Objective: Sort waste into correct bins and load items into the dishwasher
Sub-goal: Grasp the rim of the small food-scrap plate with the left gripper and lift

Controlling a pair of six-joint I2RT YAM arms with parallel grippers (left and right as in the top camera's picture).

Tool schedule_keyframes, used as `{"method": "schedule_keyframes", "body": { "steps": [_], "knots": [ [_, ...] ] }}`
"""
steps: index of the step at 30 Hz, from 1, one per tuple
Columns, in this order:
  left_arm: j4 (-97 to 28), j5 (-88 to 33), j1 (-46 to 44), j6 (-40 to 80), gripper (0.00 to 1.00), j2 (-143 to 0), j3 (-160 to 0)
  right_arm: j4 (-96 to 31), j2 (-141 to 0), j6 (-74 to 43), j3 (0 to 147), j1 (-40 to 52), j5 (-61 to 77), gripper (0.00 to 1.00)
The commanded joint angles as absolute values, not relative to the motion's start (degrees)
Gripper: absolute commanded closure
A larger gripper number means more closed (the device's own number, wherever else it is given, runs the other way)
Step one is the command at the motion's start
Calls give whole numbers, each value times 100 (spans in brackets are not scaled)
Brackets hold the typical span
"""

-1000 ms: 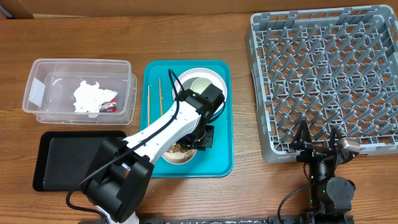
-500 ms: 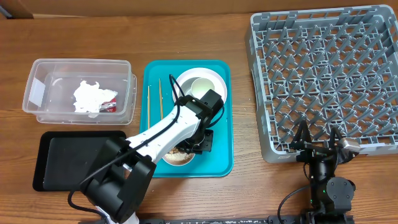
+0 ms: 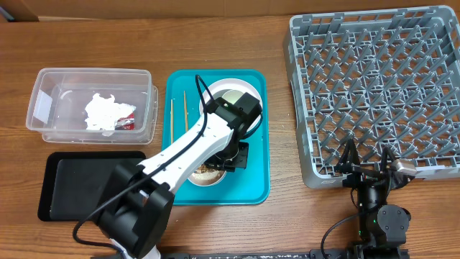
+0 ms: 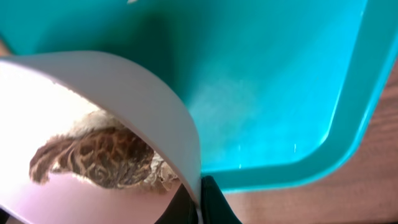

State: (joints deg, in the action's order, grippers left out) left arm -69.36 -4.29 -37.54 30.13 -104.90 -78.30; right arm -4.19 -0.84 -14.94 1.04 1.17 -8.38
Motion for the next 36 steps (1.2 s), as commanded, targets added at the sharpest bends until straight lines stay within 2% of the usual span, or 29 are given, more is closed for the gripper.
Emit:
{"method": "schedule_keyframes", "body": {
  "steps": [1,7,17,28,36],
  "knots": [
    [-7118,-449,-3774,3135,96,-9791,-8075,-388,-19,-1457,45,99,-895,0],
    [-7658,-460,-3645,3413,96,-8635,-8075,-388,-19,-1457,47,99,-895,0],
    [-8521,-945,-2453,3181,96,-7585,-8075,-388,-19,-1457,47,99,-895,0],
    [-8648,-1846,-390,2067,96,-7498,-8007,-388,-19,-1457,45,99,-895,0],
    [-8252,-2950,1647,1181,96,-7498,-7443,-388,-19,-1457,47,99,-897,0]
  ]
}}
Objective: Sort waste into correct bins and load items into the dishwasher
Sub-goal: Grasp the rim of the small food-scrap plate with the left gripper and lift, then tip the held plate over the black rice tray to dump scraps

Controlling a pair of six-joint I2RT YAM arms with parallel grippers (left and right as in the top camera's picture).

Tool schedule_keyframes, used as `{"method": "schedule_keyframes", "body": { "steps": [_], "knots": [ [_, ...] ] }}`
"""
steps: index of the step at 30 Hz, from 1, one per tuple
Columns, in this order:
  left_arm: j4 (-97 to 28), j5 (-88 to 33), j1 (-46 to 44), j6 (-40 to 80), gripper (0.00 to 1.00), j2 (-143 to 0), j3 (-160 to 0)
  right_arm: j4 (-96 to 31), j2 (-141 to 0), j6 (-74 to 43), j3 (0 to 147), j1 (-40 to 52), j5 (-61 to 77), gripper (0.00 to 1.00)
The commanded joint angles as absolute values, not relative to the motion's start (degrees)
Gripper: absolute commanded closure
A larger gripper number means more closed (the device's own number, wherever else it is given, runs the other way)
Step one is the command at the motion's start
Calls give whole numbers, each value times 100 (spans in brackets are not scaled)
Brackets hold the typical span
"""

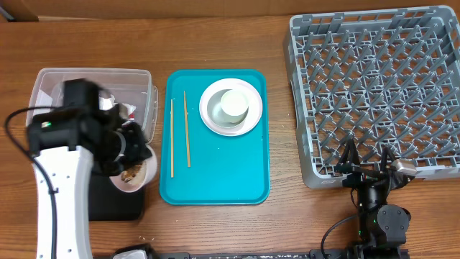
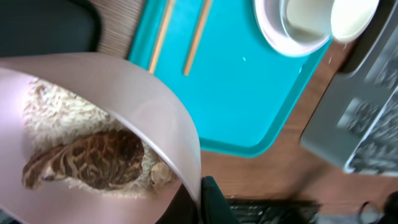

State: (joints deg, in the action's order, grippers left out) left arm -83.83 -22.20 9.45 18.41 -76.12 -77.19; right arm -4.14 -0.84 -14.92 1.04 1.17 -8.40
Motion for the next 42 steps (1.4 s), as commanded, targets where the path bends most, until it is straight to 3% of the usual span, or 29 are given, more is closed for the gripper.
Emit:
{"method": "schedule_keyframes", "body": {
  "steps": [1,4,7,11,17,28,42],
  "knots": [
    [-8106,-3011,1979,1144,96,-7498,-7293,-388,-19,-1457,45,99,-895,0],
    [-7752,-3336,2641,1138,96,-7498,-6932,-388,-19,-1455,45,99,-897,0],
    [-7301,-4399,3472,690,96,-7498,-6431,-388,-19,-1457,45,99,-895,0],
    [-6729,-4635,4394,510,96,-7507,-5883,-388,-19,-1457,47,99,-895,0],
    [-6309,-5618,5133,255,96,-7577,-5443,-388,-19,-1455,47,99,-897,0],
    [-4960,-6912,5408,252,96,-7876,-4821,-388,-19,-1455,45,99,-895,0],
    [-4897,-7120,5408,-21,96,-8217,-4799,-388,-19,-1457,45,99,-895,0]
  ]
}}
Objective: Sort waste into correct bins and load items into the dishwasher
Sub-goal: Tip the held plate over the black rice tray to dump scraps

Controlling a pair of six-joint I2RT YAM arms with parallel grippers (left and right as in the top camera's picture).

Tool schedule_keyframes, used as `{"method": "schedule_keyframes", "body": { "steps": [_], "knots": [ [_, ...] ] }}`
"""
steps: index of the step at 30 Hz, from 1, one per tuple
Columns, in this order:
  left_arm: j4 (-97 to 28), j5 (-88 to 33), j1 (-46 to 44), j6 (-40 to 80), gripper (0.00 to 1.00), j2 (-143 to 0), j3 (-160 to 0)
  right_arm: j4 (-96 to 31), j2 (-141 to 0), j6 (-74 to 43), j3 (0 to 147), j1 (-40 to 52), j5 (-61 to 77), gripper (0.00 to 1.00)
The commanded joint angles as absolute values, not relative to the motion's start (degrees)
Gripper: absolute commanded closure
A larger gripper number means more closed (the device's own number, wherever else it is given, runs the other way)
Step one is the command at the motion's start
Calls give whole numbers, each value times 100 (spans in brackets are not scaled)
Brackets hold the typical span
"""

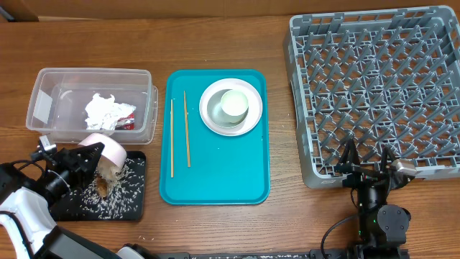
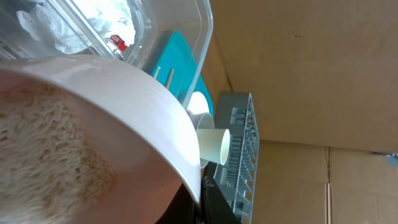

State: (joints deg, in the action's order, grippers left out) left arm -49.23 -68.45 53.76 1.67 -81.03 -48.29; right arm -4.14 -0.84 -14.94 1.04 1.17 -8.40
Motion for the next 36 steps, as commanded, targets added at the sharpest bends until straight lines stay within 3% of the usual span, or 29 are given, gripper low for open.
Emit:
{"method": "schedule_keyframes", "body": {
  "steps": [1,13,21,27,30,36],
  "knots": [
    [-4897,-7120,5408,-23,96,-8248,-4799,-388,-19,-1457,45,99,-897,0],
    [-5120,-7937,5408,281,96,-8401,-4799,-388,-19,-1457,45,99,-895,0],
    [-5273,-7743,5408,274,96,-8401,-4799,-388,-19,-1457,47,99,-895,0],
    [-5841,-8040,5408,-130,96,-8399,-4799,-388,-19,-1457,45,99,-895,0],
    [-6200,-8580,5408,-954,96,-8399,-4801,-388,-19,-1457,45,99,-895,0],
    [-5861,-8407,5408,-725,96,-8399,-4801,-388,-19,-1457,45,99,-895,0]
  ]
}}
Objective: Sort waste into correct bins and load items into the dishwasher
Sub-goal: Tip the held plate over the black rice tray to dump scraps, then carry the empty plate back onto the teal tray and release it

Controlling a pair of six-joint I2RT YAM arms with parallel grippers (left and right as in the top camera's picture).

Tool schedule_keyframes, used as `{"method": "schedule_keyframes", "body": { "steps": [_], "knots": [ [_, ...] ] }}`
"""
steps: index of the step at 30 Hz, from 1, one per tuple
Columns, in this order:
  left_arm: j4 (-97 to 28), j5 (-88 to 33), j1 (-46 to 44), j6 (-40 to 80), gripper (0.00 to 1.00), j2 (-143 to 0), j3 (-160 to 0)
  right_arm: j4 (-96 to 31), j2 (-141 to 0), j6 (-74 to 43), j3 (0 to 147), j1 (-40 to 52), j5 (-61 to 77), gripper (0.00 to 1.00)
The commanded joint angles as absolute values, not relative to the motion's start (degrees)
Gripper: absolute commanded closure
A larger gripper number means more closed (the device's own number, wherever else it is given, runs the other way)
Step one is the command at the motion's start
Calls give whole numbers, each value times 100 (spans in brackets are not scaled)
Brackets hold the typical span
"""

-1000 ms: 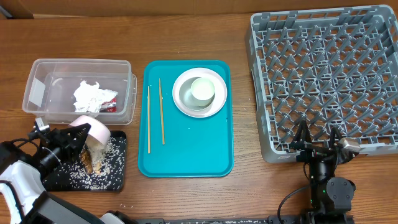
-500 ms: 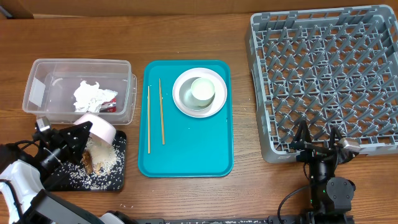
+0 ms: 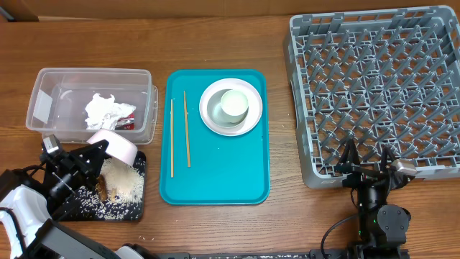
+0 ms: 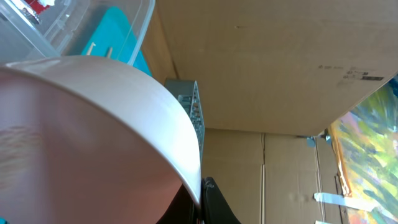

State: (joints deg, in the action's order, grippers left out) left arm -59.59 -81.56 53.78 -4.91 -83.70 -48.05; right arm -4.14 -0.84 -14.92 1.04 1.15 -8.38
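Observation:
My left gripper [image 3: 98,155] is shut on the rim of a pale pink bowl [image 3: 115,147], which is tipped on its side over the black tray [image 3: 65,208] at the lower left. A heap of rice and a brown food piece [image 3: 121,184] lies on that tray under the bowl. In the left wrist view the bowl [image 4: 93,137] fills the left side and its inside looks bare, with the rim pinched in the left gripper [image 4: 200,198]. My right gripper [image 3: 366,160] rests open near the front edge, just in front of the grey dish rack [image 3: 377,93].
A clear plastic bin [image 3: 43,108] holding a crumpled napkin and a red wrapper stands behind the black tray. The teal tray [image 3: 215,180] carries two chopsticks [image 3: 186,129] and a white plate with a cup [image 3: 233,105] in it.
The bowl is tipped further over the black tray. The rice pile on the tray has grown, and the bowl's inside, then still holding rice, now looks bare. The right arm has not moved.
My left gripper was shut on the rim of the bowl, full of rice and a brown piece, on the teal tray. Then it held the bowl at the black tray's right end. Then the bowl was tipped there with rice scattered below, and now the food lies heaped on the tray.

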Motion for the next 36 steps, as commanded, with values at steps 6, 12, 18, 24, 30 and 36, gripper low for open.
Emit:
{"method": "schedule_keyframes", "body": {
  "steps": [6,12,18,24,30,36],
  "knots": [
    [-5937,-8541,5408,-1291,96,-8399,-4801,-388,-19,-1457,45,99,-897,0],
    [-5959,-8324,5408,-873,96,-8399,-4801,-388,-19,-1457,45,99,-897,0],
    [-6248,-8302,5404,-982,96,-8399,-4803,-388,-19,-1455,45,99,-895,0],
    [-6436,-7644,5398,-768,96,-8379,-4836,-388,-19,-1457,45,99,-897,0],
    [-7120,-7603,5127,-768,96,-8361,-5555,-388,-19,-1457,47,99,-895,0],
    [-7085,-7030,3616,-78,96,-8313,-6571,-388,-19,-1457,45,99,-897,0]
  ]
}}
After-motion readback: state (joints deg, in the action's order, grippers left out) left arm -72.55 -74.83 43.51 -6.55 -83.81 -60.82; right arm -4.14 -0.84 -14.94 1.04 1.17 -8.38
